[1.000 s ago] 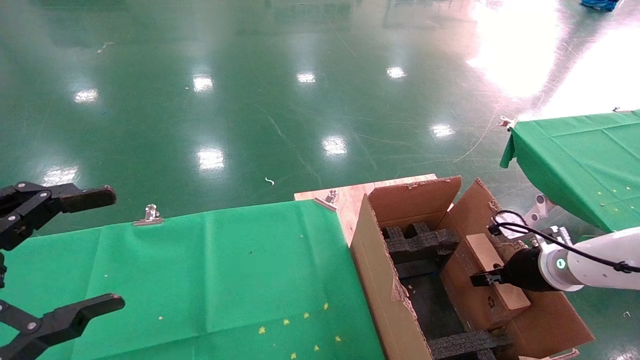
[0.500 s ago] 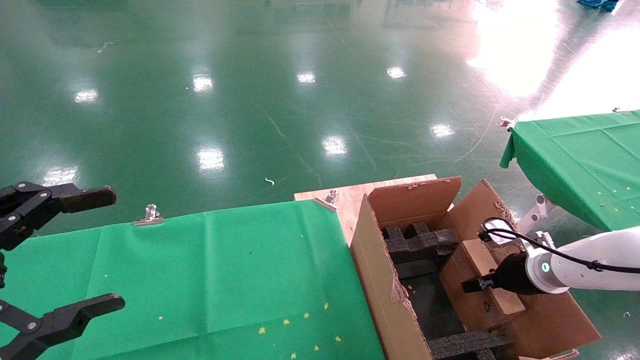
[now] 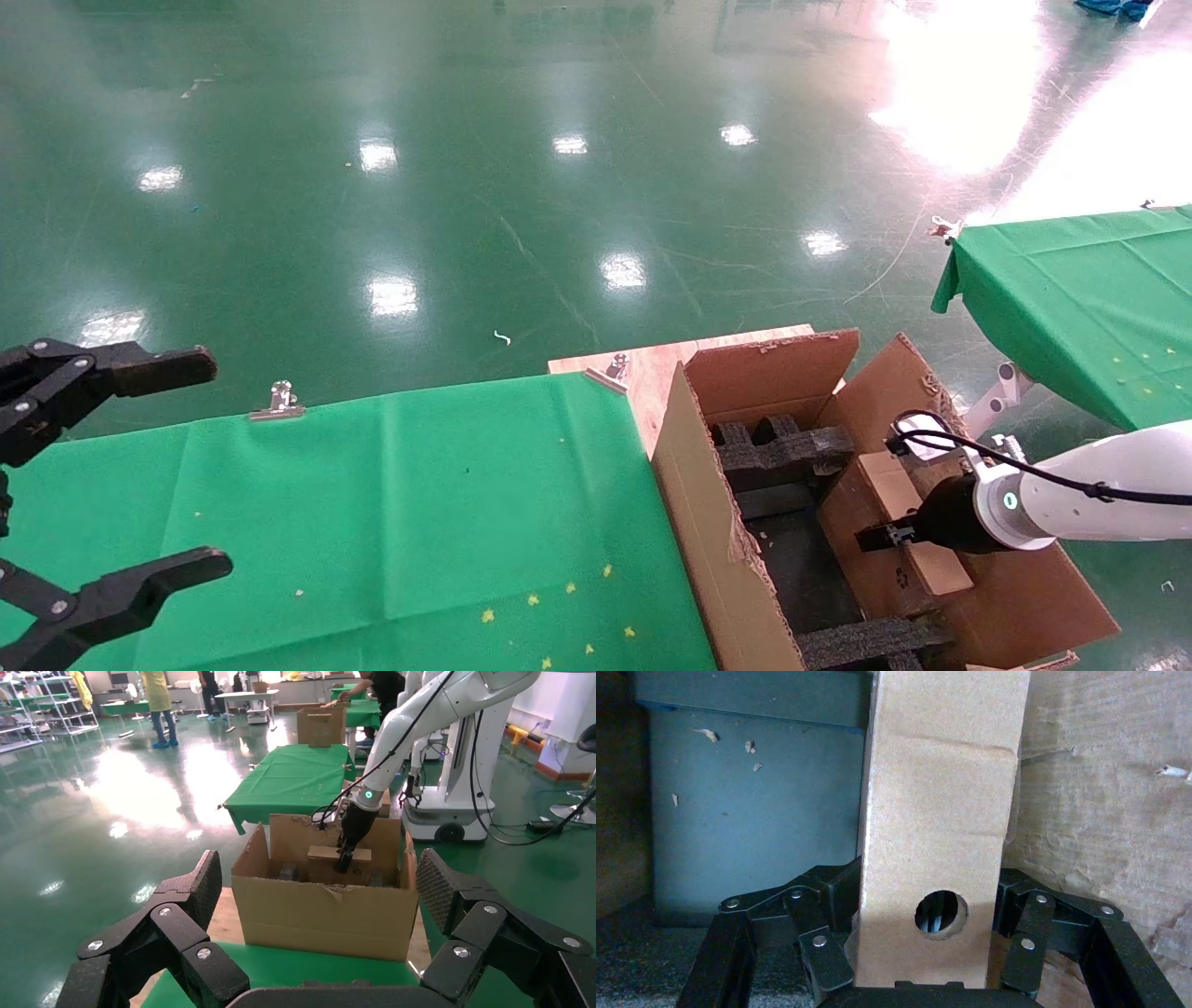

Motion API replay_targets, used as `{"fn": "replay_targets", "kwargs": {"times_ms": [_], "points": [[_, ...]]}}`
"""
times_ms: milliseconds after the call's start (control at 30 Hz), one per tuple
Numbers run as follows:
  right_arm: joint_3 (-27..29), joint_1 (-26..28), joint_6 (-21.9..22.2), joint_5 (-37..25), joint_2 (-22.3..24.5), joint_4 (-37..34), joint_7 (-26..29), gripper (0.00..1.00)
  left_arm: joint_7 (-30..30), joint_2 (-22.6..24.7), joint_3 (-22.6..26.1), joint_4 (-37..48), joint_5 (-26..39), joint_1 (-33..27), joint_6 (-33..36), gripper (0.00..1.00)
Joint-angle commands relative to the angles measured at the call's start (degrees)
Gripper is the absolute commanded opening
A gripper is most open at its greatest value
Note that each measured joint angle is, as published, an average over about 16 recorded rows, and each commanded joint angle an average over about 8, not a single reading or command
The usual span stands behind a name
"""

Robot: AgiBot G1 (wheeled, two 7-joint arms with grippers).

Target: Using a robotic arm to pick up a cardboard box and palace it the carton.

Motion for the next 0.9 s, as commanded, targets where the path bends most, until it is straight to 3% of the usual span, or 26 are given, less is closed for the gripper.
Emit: {"fn": "replay_targets", "kwargs": {"times_ms": [33, 900], "points": [[0.0, 0.0, 0.0, 0.2, -0.1, -0.2, -0.2, 1.00, 0.0, 0.0, 0.0, 0.0, 0.0, 0.0, 0.0, 1.00], [0.6, 1.9, -0.3, -0.4, 0.6, 0.4, 0.3, 1.00, 0.0, 0.0, 0.0, 0.0, 0.0, 0.0, 0.0, 1.00]]}}
